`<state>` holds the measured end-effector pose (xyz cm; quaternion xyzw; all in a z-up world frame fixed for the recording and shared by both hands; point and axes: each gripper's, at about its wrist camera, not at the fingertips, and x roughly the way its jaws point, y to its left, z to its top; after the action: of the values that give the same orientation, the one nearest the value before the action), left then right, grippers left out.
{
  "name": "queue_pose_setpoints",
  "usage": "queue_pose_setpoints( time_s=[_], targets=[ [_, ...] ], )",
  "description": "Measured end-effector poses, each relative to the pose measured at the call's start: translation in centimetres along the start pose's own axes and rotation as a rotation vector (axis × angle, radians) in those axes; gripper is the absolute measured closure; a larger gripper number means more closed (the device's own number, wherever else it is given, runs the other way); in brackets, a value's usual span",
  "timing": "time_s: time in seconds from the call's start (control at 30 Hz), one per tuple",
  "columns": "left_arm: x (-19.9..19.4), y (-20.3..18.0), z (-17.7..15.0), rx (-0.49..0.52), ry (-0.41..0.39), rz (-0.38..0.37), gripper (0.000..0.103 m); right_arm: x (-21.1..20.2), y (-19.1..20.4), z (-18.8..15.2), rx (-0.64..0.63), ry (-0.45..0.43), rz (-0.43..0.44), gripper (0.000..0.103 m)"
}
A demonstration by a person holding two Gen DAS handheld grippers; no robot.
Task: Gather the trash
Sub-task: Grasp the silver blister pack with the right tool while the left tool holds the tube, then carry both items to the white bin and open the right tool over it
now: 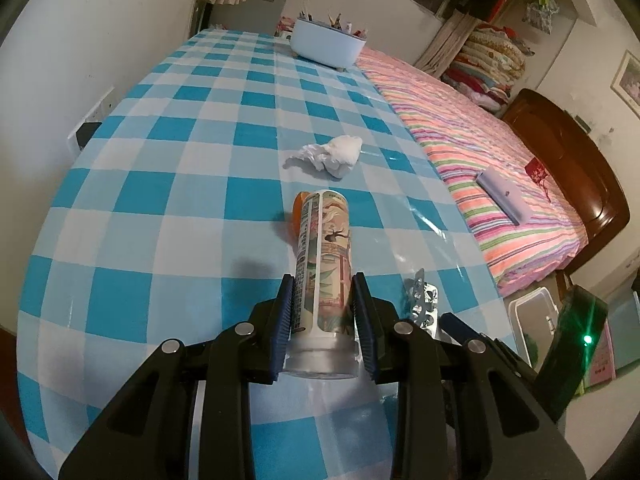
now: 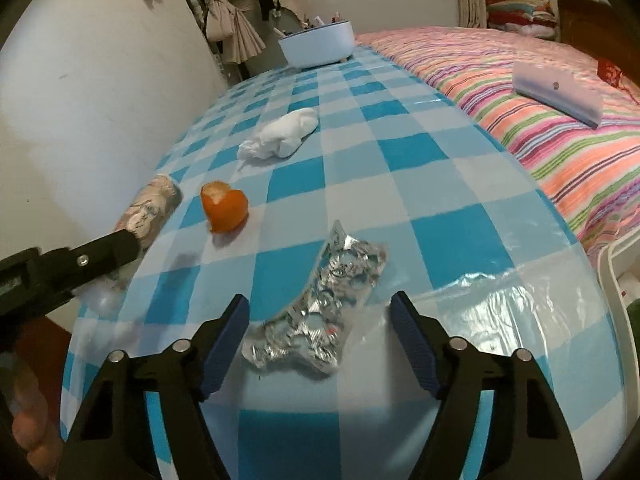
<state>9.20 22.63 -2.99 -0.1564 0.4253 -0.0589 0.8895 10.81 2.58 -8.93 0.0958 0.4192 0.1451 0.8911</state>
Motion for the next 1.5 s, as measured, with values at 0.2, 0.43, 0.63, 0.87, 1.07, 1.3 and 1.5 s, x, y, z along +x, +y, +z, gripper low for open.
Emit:
queue_pose_setpoints(
  time_s=[0.2,0.43,0.63,0.87,1.07,1.3,1.5],
  targets=[
    [-0.6,0.4,-0.1,-0.013,-0.012,-0.007,0.074,0.7,0.5,0.3,-0.016,0.017,0.003,0.060],
    [-0.3,-0.7,-0.3,0.005,-0.008,-0.011,0.074,0.6,-0.2,0.4,-0.008,0.027,0.078,0.071],
    [-1.0,-2.1,0.1,0.031,-0.034,-0.035,0.074,-0.7,-0.8,0.4,-0.012,-0.027,0.101,0.071],
    [-0.5,-4.1,-0.2,0.074,-0.031,-0.039,0.074,-2.0,-2.4,0.7,0.004,-0.061,0.125,0.071],
    [0.1,-5.4,-0.2,0.099,-0.024,-0.046,0.074,-3.3,-3.9,1.0,0.021,-0.089,0.147,0.071],
    [0.5,-7.8,-0.4,0.143,-0.021,-0.060,0.074,-5.0,-5.9,1.3,0.046,-0.131,0.153,0.071],
    [1.4,-9.5,-0.7,0.176,-0.006,-0.067,0.074,-6.2,-7.7,1.5,0.065,-0.157,0.149,0.071]
  ],
)
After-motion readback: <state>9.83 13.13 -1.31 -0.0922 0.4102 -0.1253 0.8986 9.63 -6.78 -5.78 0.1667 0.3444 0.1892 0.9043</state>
